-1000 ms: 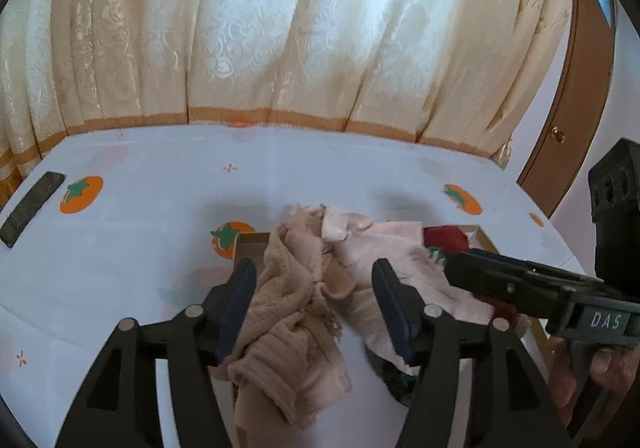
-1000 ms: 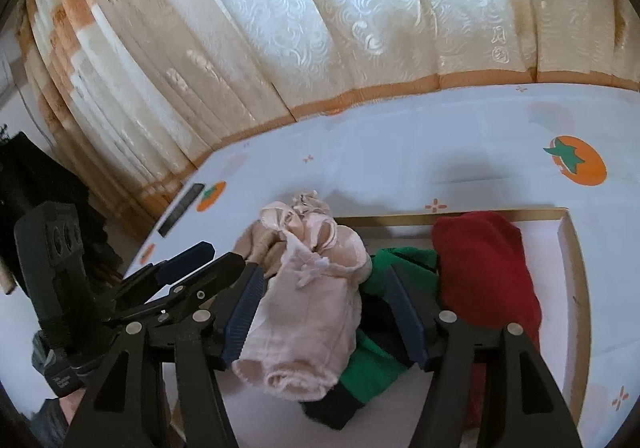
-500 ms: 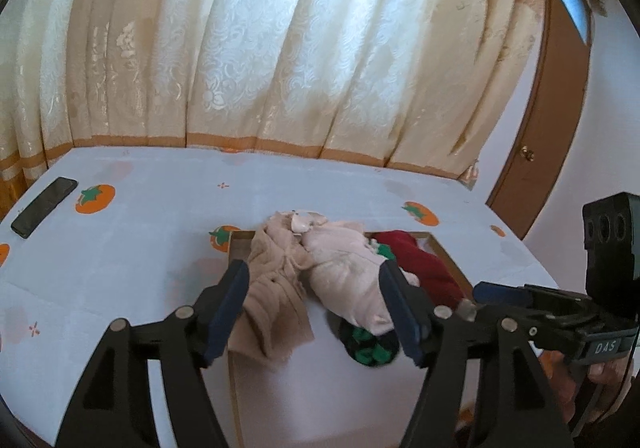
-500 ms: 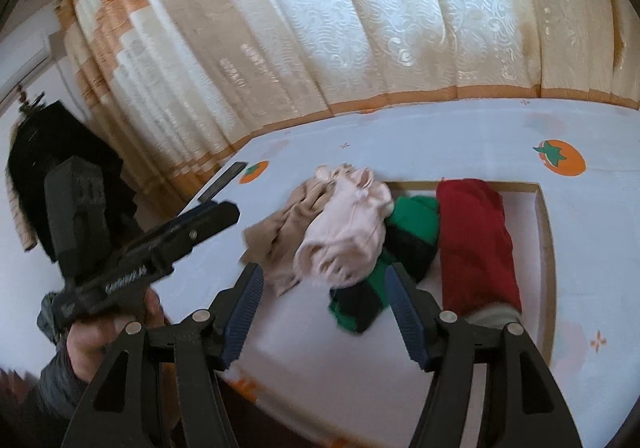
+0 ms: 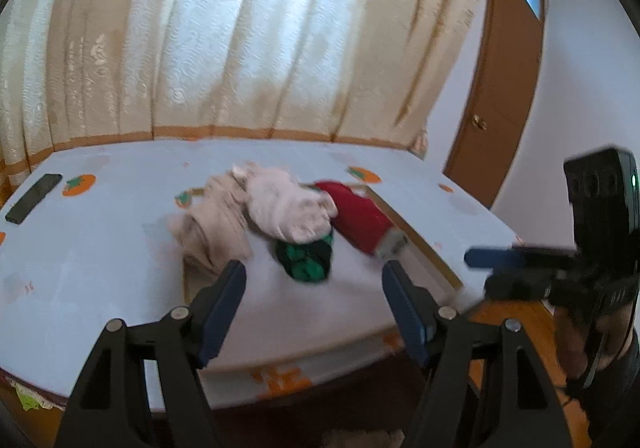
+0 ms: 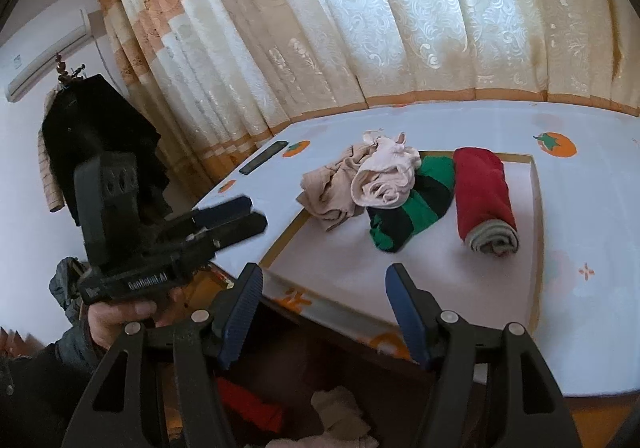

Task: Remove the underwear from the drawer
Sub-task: 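Withdraw both open tools from the tray down into the open drawer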

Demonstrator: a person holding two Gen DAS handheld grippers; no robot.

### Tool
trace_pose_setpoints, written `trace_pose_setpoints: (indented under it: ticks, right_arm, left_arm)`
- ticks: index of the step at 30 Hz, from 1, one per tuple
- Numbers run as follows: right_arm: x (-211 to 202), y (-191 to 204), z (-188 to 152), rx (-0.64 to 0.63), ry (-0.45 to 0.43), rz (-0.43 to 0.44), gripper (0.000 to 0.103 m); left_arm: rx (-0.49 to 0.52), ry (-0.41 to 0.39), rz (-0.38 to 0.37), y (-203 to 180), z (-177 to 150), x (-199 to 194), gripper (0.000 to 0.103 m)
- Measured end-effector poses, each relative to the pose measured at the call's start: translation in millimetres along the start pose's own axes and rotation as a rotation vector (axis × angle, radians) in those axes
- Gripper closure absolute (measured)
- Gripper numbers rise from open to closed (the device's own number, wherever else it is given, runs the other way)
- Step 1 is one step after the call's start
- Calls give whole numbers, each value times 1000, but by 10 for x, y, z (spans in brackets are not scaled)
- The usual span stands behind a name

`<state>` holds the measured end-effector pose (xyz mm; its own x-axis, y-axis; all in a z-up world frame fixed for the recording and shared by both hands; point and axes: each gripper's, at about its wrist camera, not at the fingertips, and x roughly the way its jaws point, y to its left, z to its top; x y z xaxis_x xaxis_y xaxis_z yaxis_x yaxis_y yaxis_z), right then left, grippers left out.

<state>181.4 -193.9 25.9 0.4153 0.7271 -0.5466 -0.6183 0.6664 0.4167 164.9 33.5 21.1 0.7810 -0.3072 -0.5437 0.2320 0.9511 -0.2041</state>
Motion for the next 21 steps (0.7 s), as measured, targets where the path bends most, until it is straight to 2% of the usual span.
trace_pose_setpoints:
  ticks: [5,9,13,21]
  right_arm:
    - [-202,52,-252,-19,22,-13,36]
    - [-233,62,-507,-29,69,-31,36]
    - [-190,38,-772,-6,110,-31,36]
    - [27,-61,-1260,48,215,-30,36]
  left_arm:
    - [48,53,6,-72,-347,-115,32]
    - [40,100,8,-45,-590,-170,32]
    - [47,148,17,-16,-823,-201,32]
    - [69,297,30,108,-1286,-160,32]
